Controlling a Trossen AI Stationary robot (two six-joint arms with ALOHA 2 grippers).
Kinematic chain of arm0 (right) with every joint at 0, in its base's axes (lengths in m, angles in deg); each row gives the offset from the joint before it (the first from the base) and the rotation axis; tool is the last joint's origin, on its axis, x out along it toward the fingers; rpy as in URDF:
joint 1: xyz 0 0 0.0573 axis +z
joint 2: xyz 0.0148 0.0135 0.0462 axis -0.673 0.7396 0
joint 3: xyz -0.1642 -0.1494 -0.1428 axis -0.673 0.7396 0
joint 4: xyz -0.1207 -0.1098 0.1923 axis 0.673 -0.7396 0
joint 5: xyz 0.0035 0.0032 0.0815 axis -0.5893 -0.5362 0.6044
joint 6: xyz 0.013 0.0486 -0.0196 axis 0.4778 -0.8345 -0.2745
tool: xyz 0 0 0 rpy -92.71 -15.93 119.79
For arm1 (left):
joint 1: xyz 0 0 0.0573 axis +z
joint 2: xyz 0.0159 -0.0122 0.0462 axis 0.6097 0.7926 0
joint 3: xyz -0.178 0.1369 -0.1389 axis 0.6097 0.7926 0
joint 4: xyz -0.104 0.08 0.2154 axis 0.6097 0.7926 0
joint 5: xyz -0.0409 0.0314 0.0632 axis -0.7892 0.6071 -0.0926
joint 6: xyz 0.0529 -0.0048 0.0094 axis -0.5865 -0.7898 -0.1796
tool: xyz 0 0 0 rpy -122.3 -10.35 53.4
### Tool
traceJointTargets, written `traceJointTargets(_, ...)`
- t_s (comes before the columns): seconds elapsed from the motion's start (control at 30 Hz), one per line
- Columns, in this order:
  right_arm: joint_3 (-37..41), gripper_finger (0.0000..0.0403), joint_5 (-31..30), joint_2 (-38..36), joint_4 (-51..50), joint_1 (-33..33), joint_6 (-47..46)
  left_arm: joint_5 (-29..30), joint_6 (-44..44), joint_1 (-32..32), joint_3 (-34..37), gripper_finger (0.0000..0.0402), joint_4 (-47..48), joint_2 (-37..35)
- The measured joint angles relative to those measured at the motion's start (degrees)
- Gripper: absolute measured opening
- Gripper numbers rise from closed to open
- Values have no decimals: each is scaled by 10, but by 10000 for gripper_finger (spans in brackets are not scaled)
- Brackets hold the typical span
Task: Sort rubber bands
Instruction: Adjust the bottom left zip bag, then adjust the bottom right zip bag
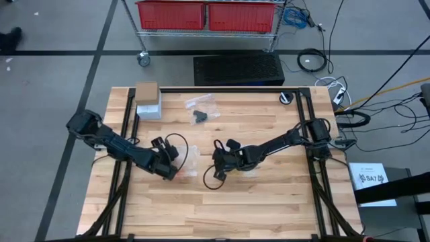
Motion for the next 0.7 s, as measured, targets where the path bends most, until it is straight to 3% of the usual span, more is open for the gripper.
traceJointTargets(0.13,-40,0,-36,-26,-134,5,-14,13,-1,-1,0,0,-3,-24)
traceJointTargets(0.27,-46,0,-32,-18,-225,3,-25,16,-14,-3,0,0,-4,-50)
traceJointTargets(0.43,-46,0,11,6,-223,4,-25,20,-48,-21,0,0,-47,-74)
traceJointTargets(0.57,-47,0,34,23,-176,-3,-16,-13,-108,-25,7,0,-123,-60)
traceJointTargets(0.7,-49,0,39,41,-115,-9,-4,-17,-106,-23,11,0,-126,-41)
